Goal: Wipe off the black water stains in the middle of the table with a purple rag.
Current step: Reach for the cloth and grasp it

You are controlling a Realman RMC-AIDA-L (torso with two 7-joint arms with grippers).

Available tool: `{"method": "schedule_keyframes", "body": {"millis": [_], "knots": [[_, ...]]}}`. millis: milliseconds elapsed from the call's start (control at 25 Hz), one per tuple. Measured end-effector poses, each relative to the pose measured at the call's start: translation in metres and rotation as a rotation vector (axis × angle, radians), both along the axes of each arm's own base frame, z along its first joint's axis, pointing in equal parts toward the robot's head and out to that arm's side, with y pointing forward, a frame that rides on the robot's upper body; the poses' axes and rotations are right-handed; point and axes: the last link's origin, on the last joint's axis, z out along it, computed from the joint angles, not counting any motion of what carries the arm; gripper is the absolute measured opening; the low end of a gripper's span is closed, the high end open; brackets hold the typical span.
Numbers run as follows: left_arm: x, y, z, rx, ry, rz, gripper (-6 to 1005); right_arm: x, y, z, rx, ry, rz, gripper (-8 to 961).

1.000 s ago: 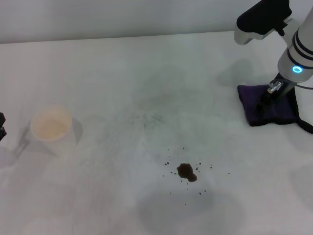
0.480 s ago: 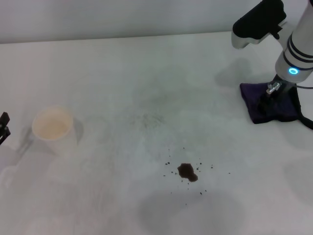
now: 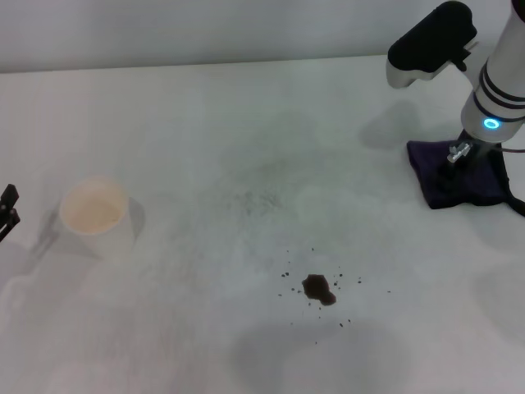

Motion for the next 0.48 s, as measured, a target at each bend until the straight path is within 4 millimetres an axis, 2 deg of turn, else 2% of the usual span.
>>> {"method": "schedule_keyframes", "body": {"millis": [80,320,480], "knots": [[0.0002,0.0002,0.0000,0.000,0.000,-0.001,883,0.0001,-0.0004,-0.0005,-0.004,0.000,0.000,462],[0.0004,0.0005,0.0000,0.000,0.000,-0.002,883,0.0030,-0.0026,0.0006,-0.007,-0.003,-0.008,268],[0.0004,0.0005,0.0001,0.001,0.000,-0.002,883,0.0053,-0.0036,0.0017,-0.009,-0.006,-0.013,250]]}}
